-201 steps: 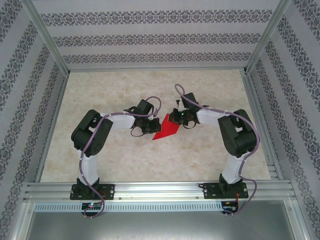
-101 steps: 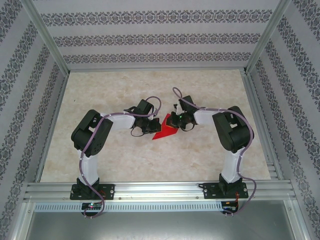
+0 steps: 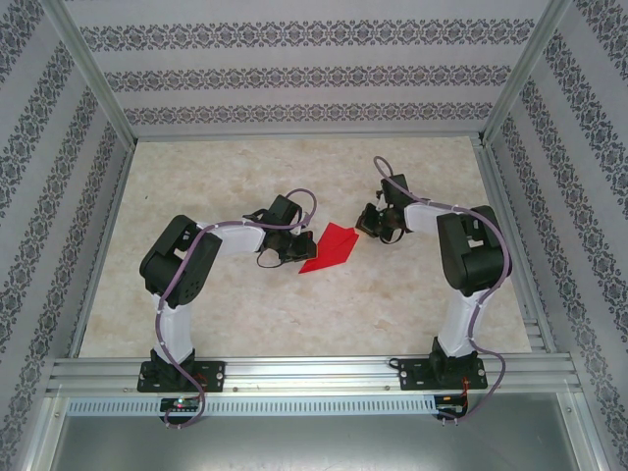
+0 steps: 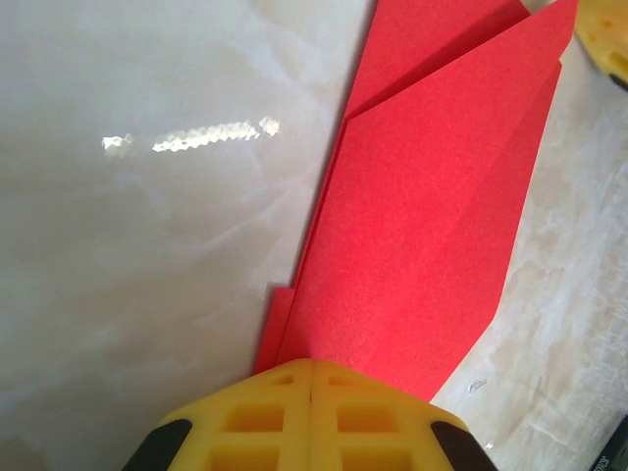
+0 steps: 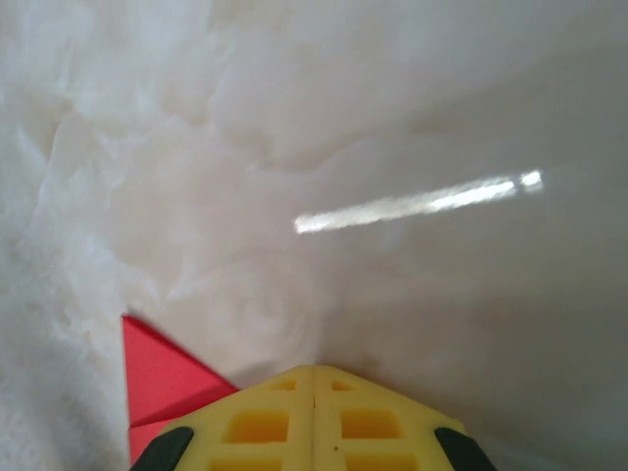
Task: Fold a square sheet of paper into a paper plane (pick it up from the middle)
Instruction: Fourth fold the wing at the center of the table.
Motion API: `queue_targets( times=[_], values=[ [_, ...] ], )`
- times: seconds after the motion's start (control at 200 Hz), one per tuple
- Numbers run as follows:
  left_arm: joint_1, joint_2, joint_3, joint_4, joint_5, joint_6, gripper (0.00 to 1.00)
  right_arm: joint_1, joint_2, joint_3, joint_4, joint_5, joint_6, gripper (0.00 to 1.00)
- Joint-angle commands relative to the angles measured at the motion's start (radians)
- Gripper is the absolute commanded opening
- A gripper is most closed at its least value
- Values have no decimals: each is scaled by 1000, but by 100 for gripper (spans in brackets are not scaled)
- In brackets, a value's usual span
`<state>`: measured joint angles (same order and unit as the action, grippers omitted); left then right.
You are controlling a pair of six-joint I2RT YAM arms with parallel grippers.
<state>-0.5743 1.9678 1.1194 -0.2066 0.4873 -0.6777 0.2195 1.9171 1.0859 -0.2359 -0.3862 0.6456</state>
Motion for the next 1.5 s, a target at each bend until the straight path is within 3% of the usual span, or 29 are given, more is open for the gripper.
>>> queue_targets(
  times=[0.0,0.185,0.35,0.57,0.724,0.834,1.094,1.299,1.494],
  values=[
    [16,72,-55,-192,-132,26,0,0,-81,2,12,55,5,3],
    [16,60,-44,-176,-119,76,0,109,-135,-63,67,9,43,3],
    [15,46,-34,-161,-88,153,0,194,-77,-99,159,-59,118,3],
    [15,30,-27,-152,-67,172,0,216,-11,-101,212,-92,160,3],
    [15,13,-23,-146,-59,145,0,215,11,-110,153,-41,144,3],
    [15,-23,-11,-137,-48,91,0,216,20,-119,100,8,141,3],
    [-16,-196,-84,31,-95,-187,18,217,26,-154,78,74,204,2],
    [-72,-225,-209,265,-114,-401,18,227,42,-165,80,86,242,2],
    [-90,-177,-212,277,-112,-449,17,231,57,-167,83,84,256,2]
  ],
)
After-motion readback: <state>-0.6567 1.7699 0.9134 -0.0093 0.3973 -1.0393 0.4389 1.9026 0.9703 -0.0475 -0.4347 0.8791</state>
